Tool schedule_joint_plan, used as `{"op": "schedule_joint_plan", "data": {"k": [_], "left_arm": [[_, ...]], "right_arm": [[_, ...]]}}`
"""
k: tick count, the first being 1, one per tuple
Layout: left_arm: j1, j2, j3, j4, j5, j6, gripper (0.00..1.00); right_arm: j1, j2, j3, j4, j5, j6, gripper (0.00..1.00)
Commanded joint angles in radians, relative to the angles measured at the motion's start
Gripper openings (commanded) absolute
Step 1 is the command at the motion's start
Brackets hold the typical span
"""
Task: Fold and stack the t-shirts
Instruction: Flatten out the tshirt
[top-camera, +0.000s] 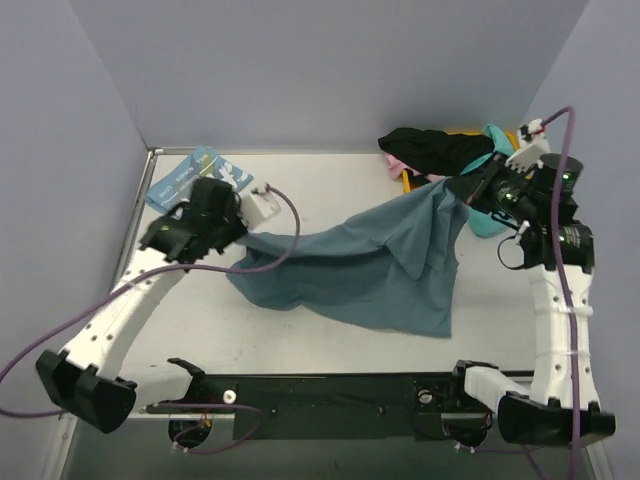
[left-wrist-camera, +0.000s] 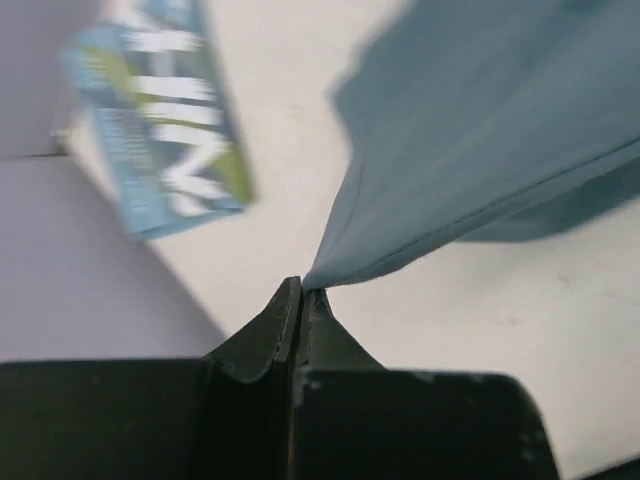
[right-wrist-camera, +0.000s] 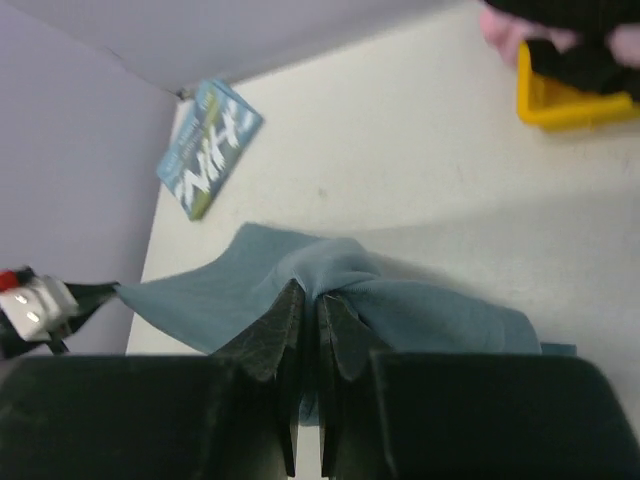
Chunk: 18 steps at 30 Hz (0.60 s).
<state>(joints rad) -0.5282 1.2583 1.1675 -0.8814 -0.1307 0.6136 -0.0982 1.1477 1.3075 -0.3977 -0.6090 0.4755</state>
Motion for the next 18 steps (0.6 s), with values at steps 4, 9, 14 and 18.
{"op": "schedule_joint_plan", "data": {"k": [4, 9, 14, 18], "left_arm": [[0.111, -0.235, 0.543, -0.085, -0.148, 0.120, 0.00], [0.111, -0.258, 0.872, -0.091, -0.248, 0.083, 0.00], [0.111, -0.270, 1.110, -0.076, -0.316, 0.097, 0.00], [0.111, -0.278, 1.160, -0.056, -0.310, 0.101, 0.00]], "right_arm": [[-0.008, -0.229, 0.318, 0.025, -0.089, -0.040, 0.00], [-0.009, -0.334, 0.493, 0.025, -0.129, -0.044, 0.00], [-0.011, -0.391, 0.660, 0.022, -0.179, -0.026, 0.00], [-0.026, -0.410, 0.717, 0.075, -0.205, 0.040, 0.00]]}}
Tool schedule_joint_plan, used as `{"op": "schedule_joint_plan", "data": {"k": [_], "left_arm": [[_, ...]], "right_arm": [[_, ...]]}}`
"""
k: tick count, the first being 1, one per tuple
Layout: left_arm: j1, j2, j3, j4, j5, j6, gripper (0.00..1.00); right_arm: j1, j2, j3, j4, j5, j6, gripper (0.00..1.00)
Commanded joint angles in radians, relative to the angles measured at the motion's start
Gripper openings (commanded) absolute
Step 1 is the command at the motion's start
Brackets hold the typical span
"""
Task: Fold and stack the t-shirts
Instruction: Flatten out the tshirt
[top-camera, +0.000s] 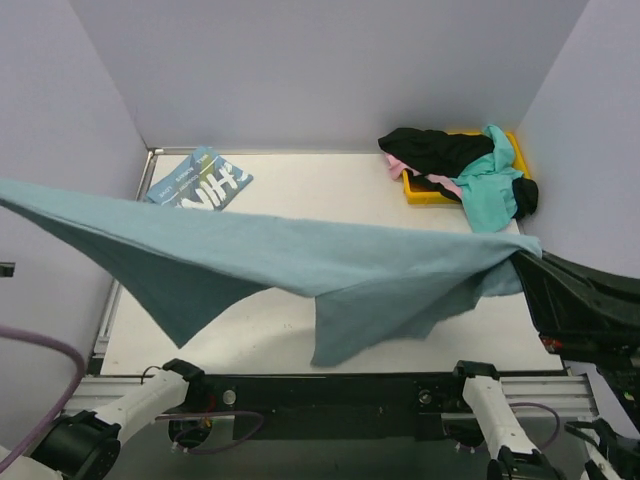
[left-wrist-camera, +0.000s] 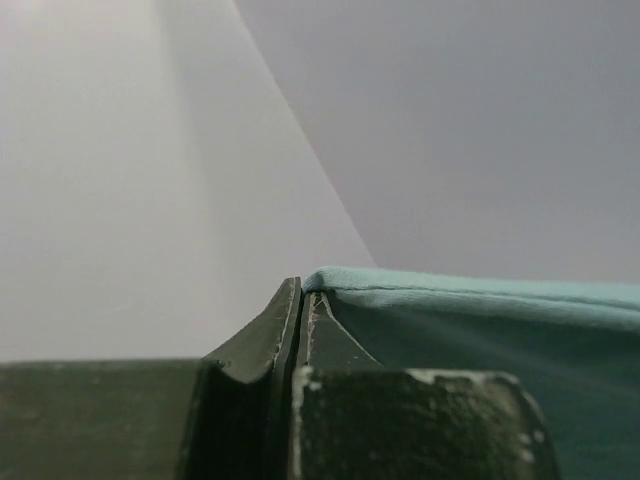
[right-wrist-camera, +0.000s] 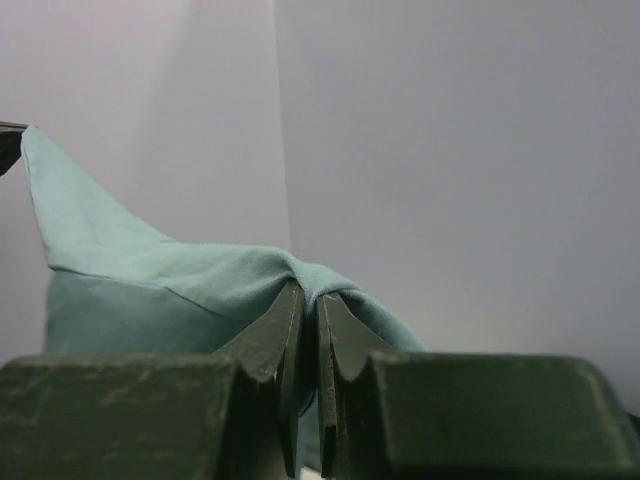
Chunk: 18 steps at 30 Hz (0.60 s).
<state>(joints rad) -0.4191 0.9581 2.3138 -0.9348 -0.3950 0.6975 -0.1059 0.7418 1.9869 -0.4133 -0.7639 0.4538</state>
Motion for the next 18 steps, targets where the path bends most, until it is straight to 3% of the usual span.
{"op": "schedule_joint_plan", "data": {"k": [1, 8, 15, 18], "left_arm": [[0.002, 0.022, 0.000, -0.002, -0.042, 0.019, 0.00], [-0.023, 0.033, -0.209, 0.048, -0.016, 0.017, 0.00], [-0.034, 0.099, -0.600, 0.197, 0.005, 0.091, 0.00], [0.024, 0.169, -0.750, 0.302, 0.047, 0.097, 0.00]], "right_arm": [[-0.026, -0.005, 0.038, 0.111, -0.057, 0.086, 0.00], [-0.044, 0.018, -0.172, 0.186, -0.077, 0.128, 0.00], [-0.043, 0.083, -0.618, 0.316, -0.037, 0.095, 0.00], [-0.031, 0.193, -0.762, 0.398, -0.023, 0.053, 0.00]]}}
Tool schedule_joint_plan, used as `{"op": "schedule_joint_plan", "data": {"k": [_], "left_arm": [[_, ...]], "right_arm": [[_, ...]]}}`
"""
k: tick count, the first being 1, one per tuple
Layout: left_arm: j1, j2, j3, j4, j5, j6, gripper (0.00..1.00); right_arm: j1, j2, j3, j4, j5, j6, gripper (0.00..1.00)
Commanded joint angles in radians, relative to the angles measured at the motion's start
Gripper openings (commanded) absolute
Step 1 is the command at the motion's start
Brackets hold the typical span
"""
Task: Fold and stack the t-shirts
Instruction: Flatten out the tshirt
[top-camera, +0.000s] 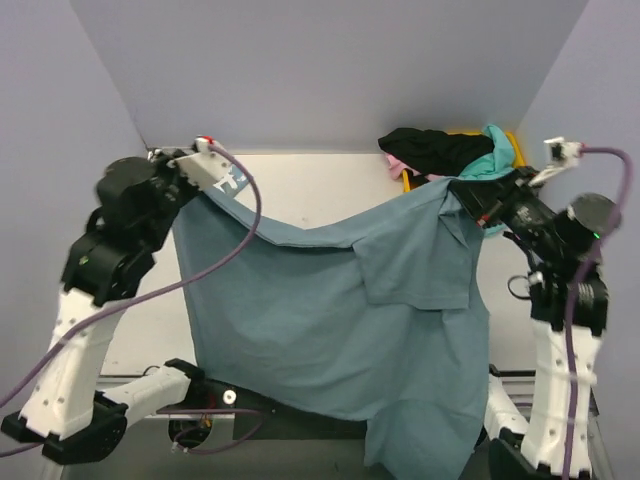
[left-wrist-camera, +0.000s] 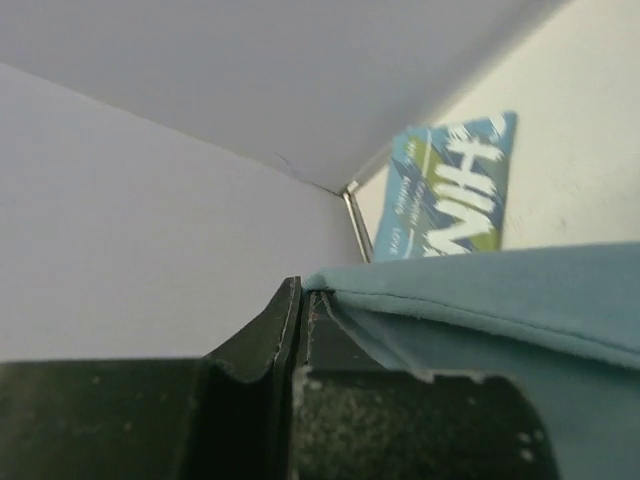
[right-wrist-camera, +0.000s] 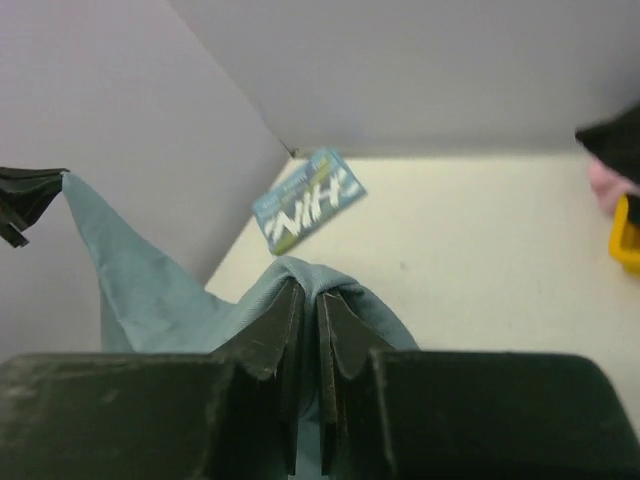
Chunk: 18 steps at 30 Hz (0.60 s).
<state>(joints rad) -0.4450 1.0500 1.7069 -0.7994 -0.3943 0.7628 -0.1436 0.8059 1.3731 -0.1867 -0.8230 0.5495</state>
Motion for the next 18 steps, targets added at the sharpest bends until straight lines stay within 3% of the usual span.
{"op": "schedule_joint_plan", "data": {"k": [1, 6, 9, 15, 18], "left_arm": [[0.067, 0.097, -0.203, 0.186, 0.082, 0.032, 0.00], [0.212, 0.327, -0.325, 0.369, 0.164, 0.001, 0.00], [0.232, 0.438, -0.366, 0.510, 0.221, 0.006, 0.00], [0.241, 0.708, -0.314, 0.620, 0.209, 0.012, 0.00], [0.264, 0.816, -0.238, 0.623, 0.199, 0.021, 0.00]], "right_arm": [[0.012, 0.201, -0.199, 0.177, 0.032, -0.054, 0.00], [0.029, 0.533, -0.223, 0.321, 0.030, -0.099, 0.00], [0.032, 0.820, -0.113, 0.349, 0.013, -0.097, 0.00], [0.052, 1.266, 0.272, 0.227, 0.061, -0.121, 0.00], [0.058, 1.400, 0.492, 0.116, 0.137, -0.143, 0.00]]}}
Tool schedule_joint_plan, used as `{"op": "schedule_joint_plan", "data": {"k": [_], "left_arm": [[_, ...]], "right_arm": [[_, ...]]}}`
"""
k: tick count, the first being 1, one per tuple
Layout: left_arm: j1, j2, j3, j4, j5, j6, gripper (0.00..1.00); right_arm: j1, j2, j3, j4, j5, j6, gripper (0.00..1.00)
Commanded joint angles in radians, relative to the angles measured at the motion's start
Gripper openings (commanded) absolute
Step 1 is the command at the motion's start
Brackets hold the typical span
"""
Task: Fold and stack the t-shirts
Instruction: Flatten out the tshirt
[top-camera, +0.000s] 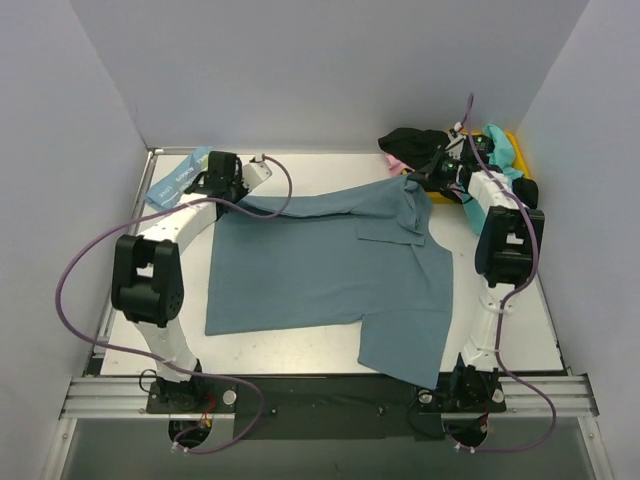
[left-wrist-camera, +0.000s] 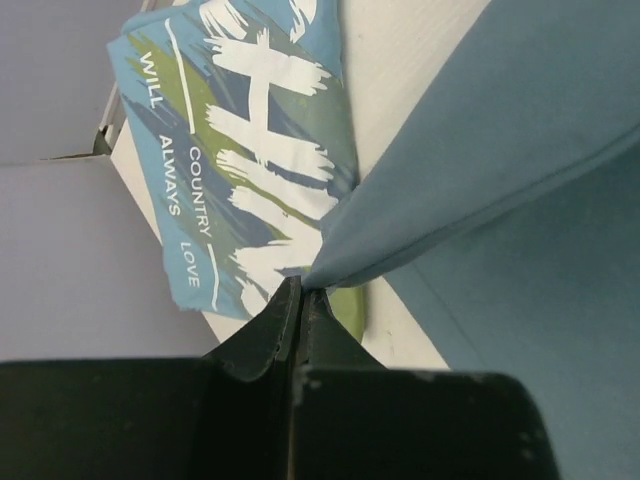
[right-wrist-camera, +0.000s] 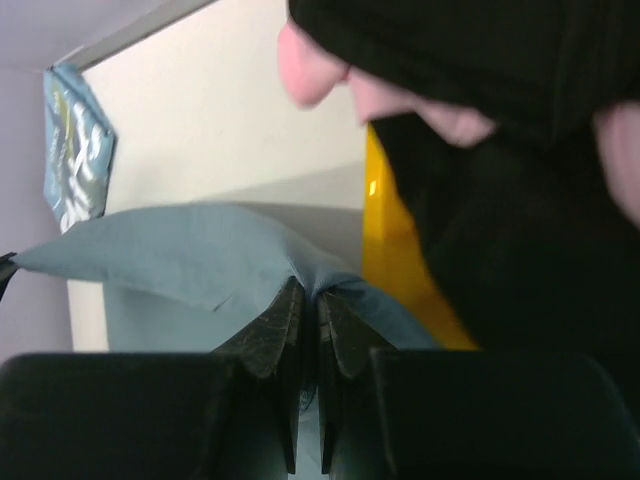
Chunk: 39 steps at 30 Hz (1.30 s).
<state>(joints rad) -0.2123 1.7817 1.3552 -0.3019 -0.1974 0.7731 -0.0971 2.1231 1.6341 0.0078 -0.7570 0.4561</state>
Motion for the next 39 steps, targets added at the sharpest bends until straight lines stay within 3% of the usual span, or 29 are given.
{"op": "schedule_joint_plan", "data": {"k": [1, 3, 5, 8, 10, 12, 18, 21, 26, 30, 39], "left_arm": [[0.040, 0.097, 0.130, 0.127, 0.004, 0.014, 0.00], [0.050, 0.134, 0.162, 0.127, 0.004, 0.018, 0.00], [0.053, 0.154, 0.180, 0.122, 0.013, 0.020, 0.00], [0.051, 0.170, 0.182, 0.122, 0.039, 0.028, 0.00], [0.051, 0.177, 0.186, 0.113, 0.055, 0.020, 0.00], [0.051, 0.177, 0.190, 0.107, 0.064, 0.014, 0.00], [0.039, 0.173, 0.163, 0.103, 0.072, 0.015, 0.00], [0.036, 0.165, 0.154, 0.103, 0.075, 0.003, 0.00], [0.030, 0.162, 0.159, 0.087, 0.081, -0.008, 0.00], [0.025, 0.163, 0.157, 0.084, 0.075, -0.006, 0.00], [0.014, 0.157, 0.160, 0.079, 0.073, 0.002, 0.00]], "right_arm": [[0.011, 0.118, 0.263, -0.083, 0.087, -0.048, 0.00], [0.013, 0.153, 0.322, -0.092, 0.157, -0.048, 0.03], [0.016, 0.166, 0.343, -0.092, 0.229, -0.059, 0.18], [0.026, 0.166, 0.362, -0.123, 0.277, -0.102, 0.52], [0.028, 0.141, 0.374, -0.178, 0.298, -0.123, 0.67], [0.027, 0.085, 0.340, -0.209, 0.352, -0.142, 0.71], [0.028, -0.119, 0.153, -0.338, 0.485, -0.212, 0.72], [0.033, -0.227, -0.075, -0.335, 0.475, -0.232, 0.62], [0.042, -0.347, -0.321, -0.270, 0.404, -0.231, 0.48], [0.054, -0.279, -0.316, -0.293, 0.345, -0.218, 0.39], [0.063, -0.175, -0.306, -0.305, 0.341, -0.192, 0.40]]}}
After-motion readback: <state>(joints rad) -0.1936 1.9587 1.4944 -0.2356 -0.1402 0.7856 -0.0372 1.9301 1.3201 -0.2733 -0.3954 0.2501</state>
